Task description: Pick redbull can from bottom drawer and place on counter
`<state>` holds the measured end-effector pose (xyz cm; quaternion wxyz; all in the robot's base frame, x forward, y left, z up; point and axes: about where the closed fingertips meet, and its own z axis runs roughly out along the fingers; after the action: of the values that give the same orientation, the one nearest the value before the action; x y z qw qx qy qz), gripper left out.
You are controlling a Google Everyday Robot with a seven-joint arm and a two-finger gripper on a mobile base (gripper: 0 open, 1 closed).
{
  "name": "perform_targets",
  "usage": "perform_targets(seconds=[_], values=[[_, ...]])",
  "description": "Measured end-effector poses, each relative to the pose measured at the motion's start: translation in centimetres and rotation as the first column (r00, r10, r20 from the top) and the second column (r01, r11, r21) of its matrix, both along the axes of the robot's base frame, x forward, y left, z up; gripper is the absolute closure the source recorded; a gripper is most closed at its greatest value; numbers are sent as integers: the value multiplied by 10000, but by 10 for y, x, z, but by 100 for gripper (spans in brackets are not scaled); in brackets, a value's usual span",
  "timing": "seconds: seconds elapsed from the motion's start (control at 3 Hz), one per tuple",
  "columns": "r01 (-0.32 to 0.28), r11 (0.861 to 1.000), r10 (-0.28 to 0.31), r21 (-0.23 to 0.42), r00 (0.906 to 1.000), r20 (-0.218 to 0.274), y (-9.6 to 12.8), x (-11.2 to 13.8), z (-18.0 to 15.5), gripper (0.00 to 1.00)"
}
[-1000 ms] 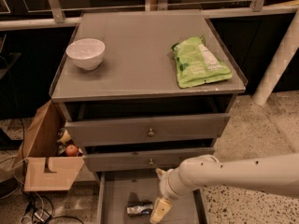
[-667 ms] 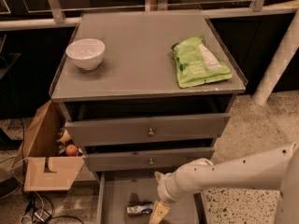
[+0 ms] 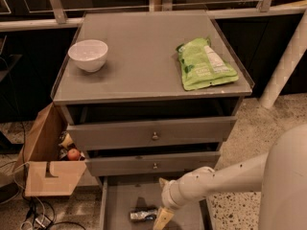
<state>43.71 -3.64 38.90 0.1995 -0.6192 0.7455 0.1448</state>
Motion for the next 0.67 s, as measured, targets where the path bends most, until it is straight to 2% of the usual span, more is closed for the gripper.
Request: perform_targets(seconds=[0.33,0.67], values=[[-53,9998,53,198,10000,-15,9,3,-17,0],[-668,9947,650,786,9976,253,39,28,-52,0]])
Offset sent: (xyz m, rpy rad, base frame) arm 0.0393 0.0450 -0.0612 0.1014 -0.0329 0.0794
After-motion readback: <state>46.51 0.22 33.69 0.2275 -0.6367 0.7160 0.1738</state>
